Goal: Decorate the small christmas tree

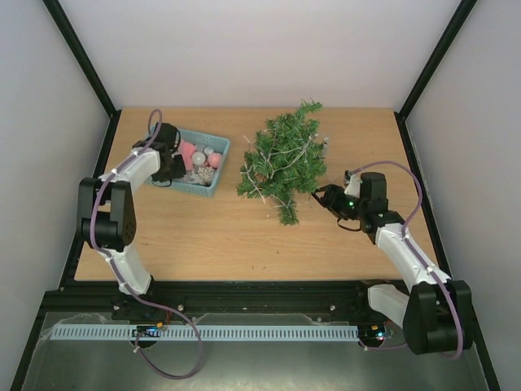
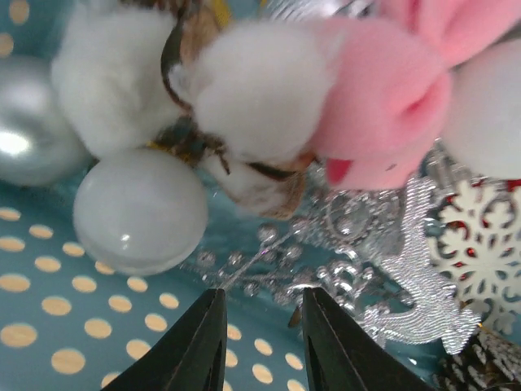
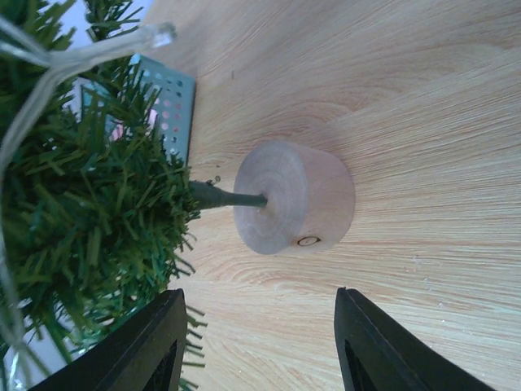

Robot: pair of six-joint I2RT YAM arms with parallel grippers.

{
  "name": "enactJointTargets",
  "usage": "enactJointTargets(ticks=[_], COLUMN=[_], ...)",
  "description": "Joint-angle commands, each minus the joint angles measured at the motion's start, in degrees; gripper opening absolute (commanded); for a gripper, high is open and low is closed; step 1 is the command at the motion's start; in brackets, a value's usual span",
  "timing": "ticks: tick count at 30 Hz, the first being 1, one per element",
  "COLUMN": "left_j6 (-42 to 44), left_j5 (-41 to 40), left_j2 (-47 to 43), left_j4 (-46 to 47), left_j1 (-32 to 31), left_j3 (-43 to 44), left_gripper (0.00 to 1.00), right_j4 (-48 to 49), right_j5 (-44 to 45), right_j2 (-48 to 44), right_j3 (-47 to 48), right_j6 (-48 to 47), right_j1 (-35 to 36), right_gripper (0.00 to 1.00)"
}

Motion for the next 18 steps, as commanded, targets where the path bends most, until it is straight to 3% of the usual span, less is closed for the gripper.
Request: enactJointTargets(ticks=[1,13,18], left_j6=[-1.8,-7.7,-9.2], left_j5=[-1.3,0.9,-1.2], left_j2=[-5.1,-23.6,-32.7], left_j4=[-3.3,-4.7,-9.4], left_j1=[-0.1,-0.3,-0.6], left_j3=[-4.0,-22.4,-24.6], left_gripper=[0.28,0.29,0.28], right_j4=[-3.6,-5.9,-8.8], right_j5=[-2.7,-6.1,-6.8], right_j2=[-3.6,-12.0,-15.8], right_j3=[0.5,-5.5,-5.8], right_j6=[-1.9,-2.5,-2.7], right_j1=[-0.1,-0.1,-0.1], right_gripper=[0.51,0.52,0.52])
